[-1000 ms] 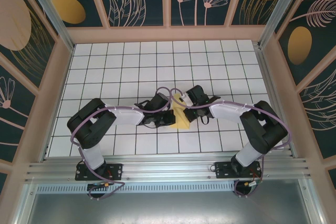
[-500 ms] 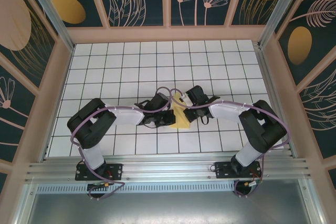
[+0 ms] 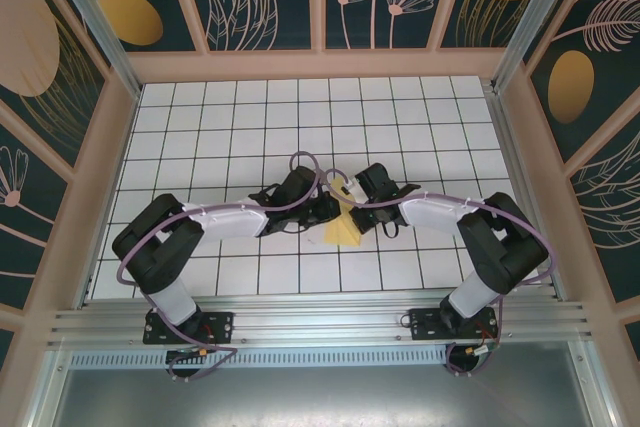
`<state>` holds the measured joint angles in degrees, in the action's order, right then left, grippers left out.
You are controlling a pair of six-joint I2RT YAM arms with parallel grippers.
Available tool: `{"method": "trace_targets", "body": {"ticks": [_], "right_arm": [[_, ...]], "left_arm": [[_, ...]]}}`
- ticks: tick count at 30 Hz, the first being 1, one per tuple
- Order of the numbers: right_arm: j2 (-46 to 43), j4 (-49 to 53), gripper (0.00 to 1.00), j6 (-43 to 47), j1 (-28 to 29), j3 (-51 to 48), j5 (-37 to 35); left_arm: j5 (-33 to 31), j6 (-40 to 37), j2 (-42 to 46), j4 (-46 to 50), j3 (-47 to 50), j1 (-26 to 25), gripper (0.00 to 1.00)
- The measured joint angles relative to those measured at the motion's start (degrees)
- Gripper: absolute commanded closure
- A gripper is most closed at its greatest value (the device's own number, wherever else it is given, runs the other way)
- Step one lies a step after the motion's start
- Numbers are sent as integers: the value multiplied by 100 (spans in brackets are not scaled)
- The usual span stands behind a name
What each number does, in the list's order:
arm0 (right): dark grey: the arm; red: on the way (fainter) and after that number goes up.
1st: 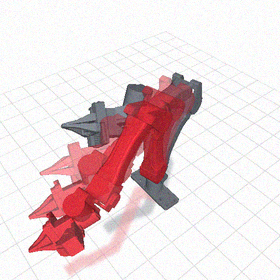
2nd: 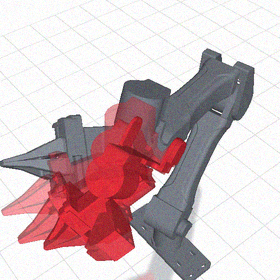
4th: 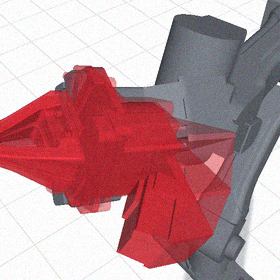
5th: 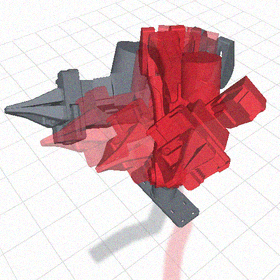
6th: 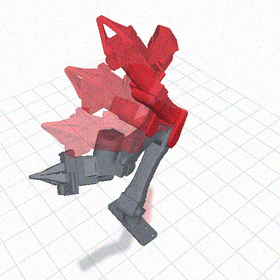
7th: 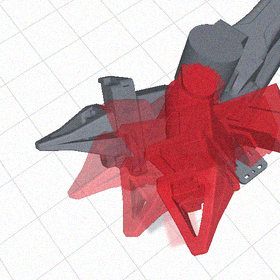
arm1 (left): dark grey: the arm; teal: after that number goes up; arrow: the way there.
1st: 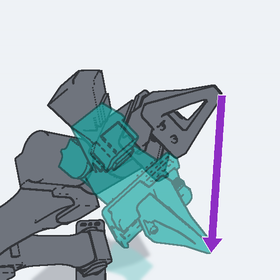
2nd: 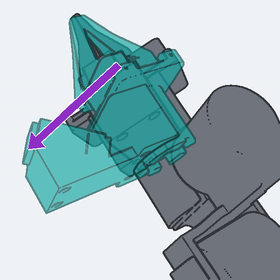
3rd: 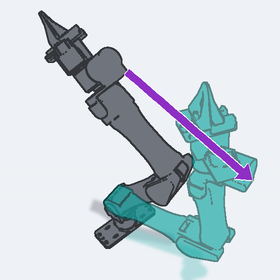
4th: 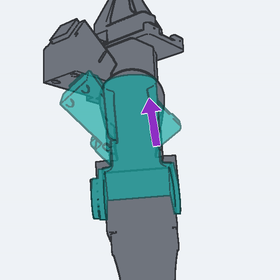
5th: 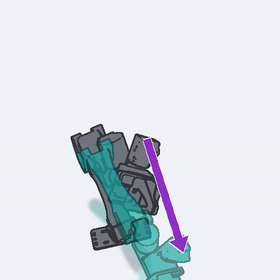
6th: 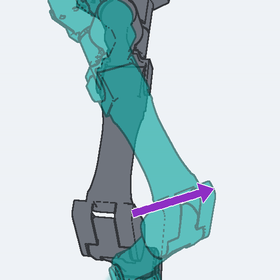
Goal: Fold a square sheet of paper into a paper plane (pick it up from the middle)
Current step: Fold the triangle a second time at the center of the table.
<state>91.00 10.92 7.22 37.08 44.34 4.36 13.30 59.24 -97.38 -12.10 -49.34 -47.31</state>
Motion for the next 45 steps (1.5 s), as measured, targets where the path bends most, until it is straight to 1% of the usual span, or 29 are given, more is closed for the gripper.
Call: {"method": "trace_targets", "body": {"ticks": [5, 10, 18, 26, 30, 36, 39, 41, 45], "right_arm": [[0, 0, 93, -2, 0, -2, 4], [0, 0, 93, 0, 0, -4, 15], [0, 0, 93, 0, 0, -4, 15], [0, -2, 93, -2, -11, -4, 17], [0, -2, 91, -4, -39, -4, 20], [-66, 2, 76, -177, -140, -4, 74], [-282, 2, 71, -459, -289, -4, 264], [-483, 2, 65, -684, -407, -4, 439], [-780, 2, 59, -1178, -597, -4, 887]], "left_arm": [[-28, 645, -46, -890, 306, 11, 88], [13, 1117, -446, -1545, 372, 15, 88], [20, 1377, -702, -1799, 402, 15, 86], [122, 1462, -1147, -1864, 350, 15, 86], [122, 1464, -1165, -1869, 348, 15, 86], [122, 1464, -1165, -1875, 348, 15, 86], [122, 1464, -1165, -1880, 348, 15, 86], [122, 1467, -1165, -1895, 348, 15, 86], [122, 1480, -1167, -1932, 348, 15, 86]]}}
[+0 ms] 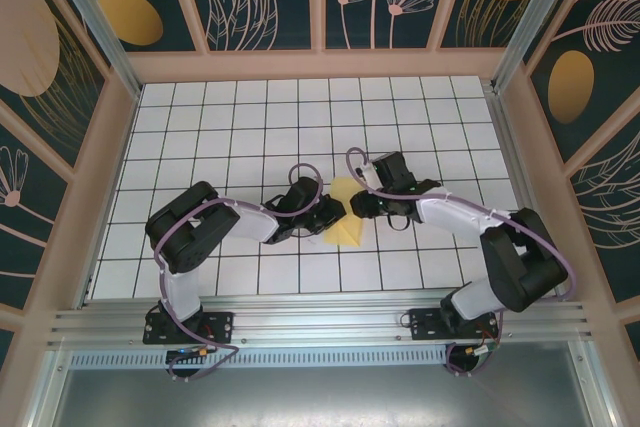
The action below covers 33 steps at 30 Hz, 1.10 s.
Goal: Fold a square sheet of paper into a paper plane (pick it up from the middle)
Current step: Fold the triangle a second time at the center of the table.
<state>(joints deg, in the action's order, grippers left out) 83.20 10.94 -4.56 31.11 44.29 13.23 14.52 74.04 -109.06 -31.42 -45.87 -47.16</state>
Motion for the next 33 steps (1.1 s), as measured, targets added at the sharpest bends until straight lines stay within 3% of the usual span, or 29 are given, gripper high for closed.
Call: {"method": "trace_targets", "body": {"ticks": [6, 17, 33], "right_arm": [[-44, -2, 56, -743, -339, -153, 640], [-37, -229, 60, -1547, -350, -748, 1384], [238, -588, 70, -1749, -446, -772, 1578]], "left_arm": [[0, 0, 0, -13, 0, 0, 86], [0, 0, 0, -15, 0, 0, 87], [0, 0, 0, -17, 0, 0, 87]]}}
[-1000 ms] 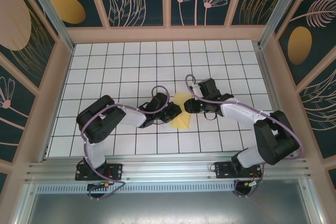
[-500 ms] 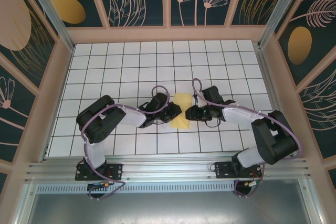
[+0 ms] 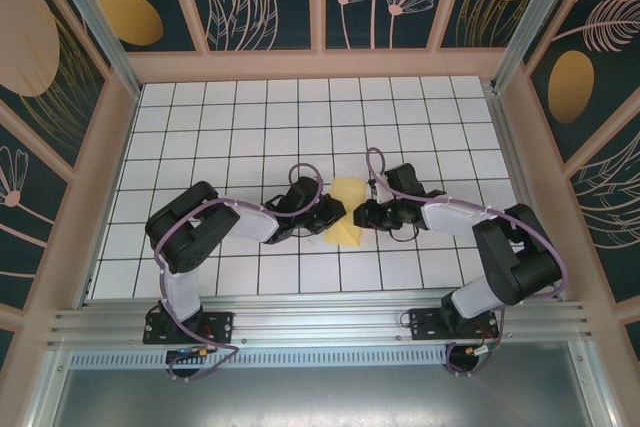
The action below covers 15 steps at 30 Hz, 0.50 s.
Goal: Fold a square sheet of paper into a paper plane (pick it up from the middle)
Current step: Fold the triangle a second time at the center of the table.
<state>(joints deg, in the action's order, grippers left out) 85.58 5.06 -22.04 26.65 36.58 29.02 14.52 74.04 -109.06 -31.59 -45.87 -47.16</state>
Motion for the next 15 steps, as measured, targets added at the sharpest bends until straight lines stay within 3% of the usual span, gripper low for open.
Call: {"method": "trace_targets", "body": {"ticks": [15], "right_arm": [[98, -205, 76, -2, -111, -42, 103]], "left_arm": [[2, 0, 0, -20, 0, 0, 87]]}}
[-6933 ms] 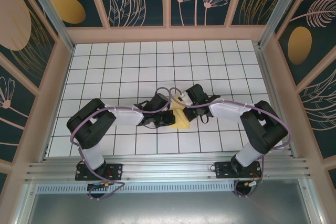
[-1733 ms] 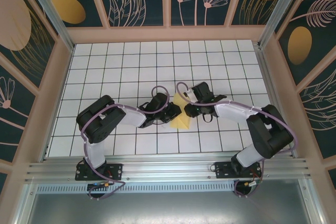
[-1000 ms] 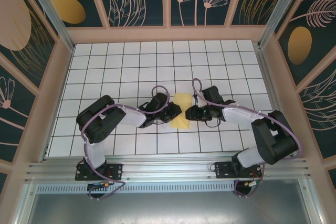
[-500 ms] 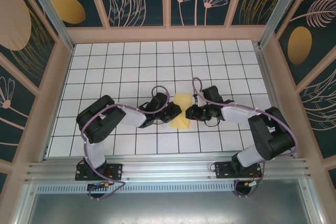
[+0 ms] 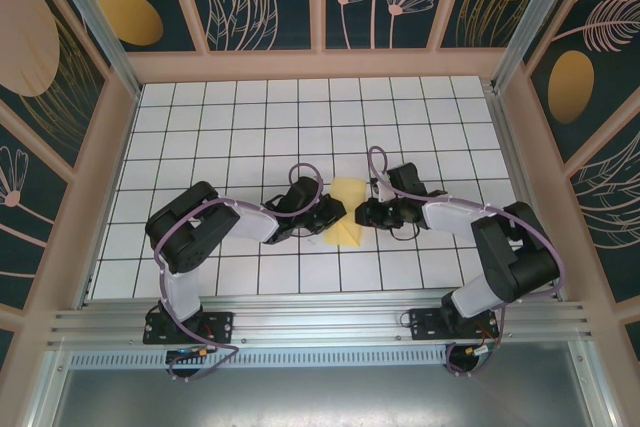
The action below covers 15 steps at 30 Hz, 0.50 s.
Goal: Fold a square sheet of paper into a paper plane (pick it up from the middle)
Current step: Fold the triangle a second time at the center of the table.
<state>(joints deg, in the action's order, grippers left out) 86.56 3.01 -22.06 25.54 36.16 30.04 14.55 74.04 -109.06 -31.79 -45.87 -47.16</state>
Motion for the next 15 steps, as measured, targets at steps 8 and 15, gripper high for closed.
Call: {"method": "trace_targets", "body": {"ticks": [8, 15], "right_arm": [[74, -55, 92, 22, -90, 2, 2], [306, 46, 93, 422, -162, 107, 4]], "left_arm": [[-2, 0, 0, -17, 0, 0, 86], [-4, -24, 0, -11, -52, 0, 82]]}}
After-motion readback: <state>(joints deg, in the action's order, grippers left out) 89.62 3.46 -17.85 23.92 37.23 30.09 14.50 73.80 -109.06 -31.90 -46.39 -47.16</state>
